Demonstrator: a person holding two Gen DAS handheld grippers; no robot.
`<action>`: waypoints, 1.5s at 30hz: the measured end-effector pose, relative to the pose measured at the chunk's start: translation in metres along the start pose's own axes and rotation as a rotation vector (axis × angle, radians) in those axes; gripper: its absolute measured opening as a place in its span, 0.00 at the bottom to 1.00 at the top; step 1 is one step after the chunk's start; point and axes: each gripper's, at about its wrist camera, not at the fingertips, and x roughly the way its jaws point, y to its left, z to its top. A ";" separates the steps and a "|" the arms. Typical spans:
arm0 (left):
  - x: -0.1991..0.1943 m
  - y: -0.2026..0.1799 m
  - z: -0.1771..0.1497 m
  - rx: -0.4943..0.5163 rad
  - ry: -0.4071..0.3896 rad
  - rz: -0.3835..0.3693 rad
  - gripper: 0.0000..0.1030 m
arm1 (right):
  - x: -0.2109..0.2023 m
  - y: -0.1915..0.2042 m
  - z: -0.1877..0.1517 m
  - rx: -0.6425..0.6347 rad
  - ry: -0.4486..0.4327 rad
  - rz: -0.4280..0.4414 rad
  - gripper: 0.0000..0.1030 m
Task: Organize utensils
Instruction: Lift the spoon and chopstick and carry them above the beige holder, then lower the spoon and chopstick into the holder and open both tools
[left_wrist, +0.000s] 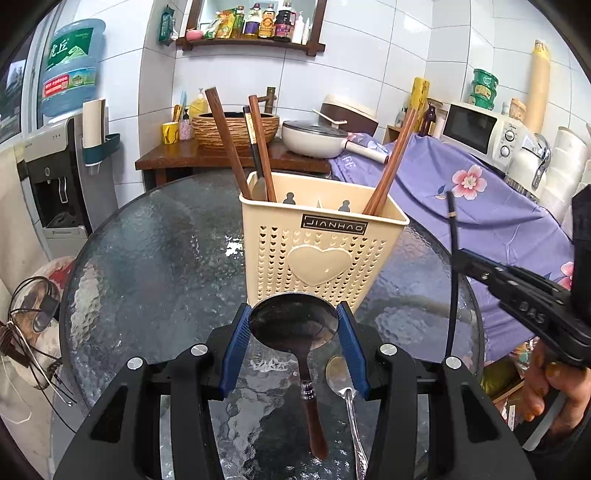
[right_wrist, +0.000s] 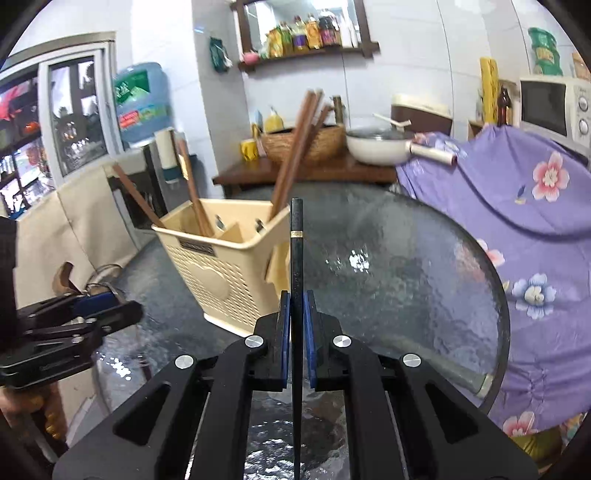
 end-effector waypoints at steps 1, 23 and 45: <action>-0.001 -0.001 0.000 -0.001 0.000 -0.003 0.44 | -0.002 0.000 0.003 -0.005 -0.009 0.006 0.08; -0.031 0.010 0.032 -0.016 -0.049 -0.083 0.44 | -0.041 0.026 0.040 -0.052 -0.100 0.103 0.08; -0.065 0.007 0.168 -0.011 -0.274 -0.003 0.44 | -0.072 0.060 0.171 -0.070 -0.261 0.178 0.08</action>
